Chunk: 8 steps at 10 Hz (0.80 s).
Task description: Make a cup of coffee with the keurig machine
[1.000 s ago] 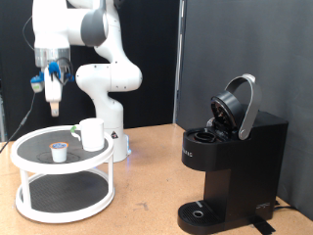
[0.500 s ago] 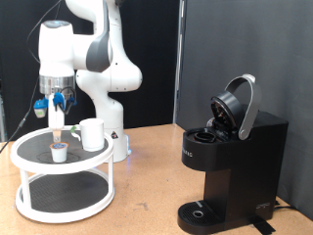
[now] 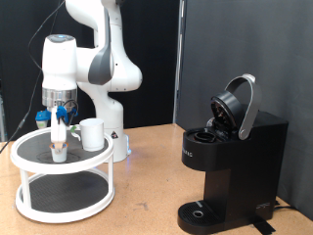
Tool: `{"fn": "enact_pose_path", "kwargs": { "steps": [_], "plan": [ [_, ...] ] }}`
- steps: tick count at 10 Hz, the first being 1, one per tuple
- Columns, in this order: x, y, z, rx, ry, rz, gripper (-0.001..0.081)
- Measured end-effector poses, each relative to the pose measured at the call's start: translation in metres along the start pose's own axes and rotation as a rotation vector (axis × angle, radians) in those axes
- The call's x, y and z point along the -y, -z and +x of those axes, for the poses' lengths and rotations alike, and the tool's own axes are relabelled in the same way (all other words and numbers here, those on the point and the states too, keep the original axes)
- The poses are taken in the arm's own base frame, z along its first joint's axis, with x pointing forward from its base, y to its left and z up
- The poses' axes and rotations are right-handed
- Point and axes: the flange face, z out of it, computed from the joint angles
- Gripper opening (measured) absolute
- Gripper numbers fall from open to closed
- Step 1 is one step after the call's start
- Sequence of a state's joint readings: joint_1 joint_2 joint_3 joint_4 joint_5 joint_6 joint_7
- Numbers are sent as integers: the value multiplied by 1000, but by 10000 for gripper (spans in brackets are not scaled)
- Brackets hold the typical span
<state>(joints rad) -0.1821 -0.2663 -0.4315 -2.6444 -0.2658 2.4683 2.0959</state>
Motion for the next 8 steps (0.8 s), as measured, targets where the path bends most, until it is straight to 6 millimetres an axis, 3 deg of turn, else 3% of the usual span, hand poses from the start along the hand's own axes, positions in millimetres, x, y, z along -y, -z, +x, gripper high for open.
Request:
{"fn": "enact_pose_path", "kwargs": {
  "steps": [4,5,6,7,8],
  "plan": [
    [0,-9,-1,-8,-1,-3,703],
    [1,-9,0,-7,-3,-4,522],
    [1,-9,0,-6,-4,-4,522],
    [1,-9,0,-5,-4,-5,365],
    [1,-9,1,-5,-3,-5,365]
  ]
}}
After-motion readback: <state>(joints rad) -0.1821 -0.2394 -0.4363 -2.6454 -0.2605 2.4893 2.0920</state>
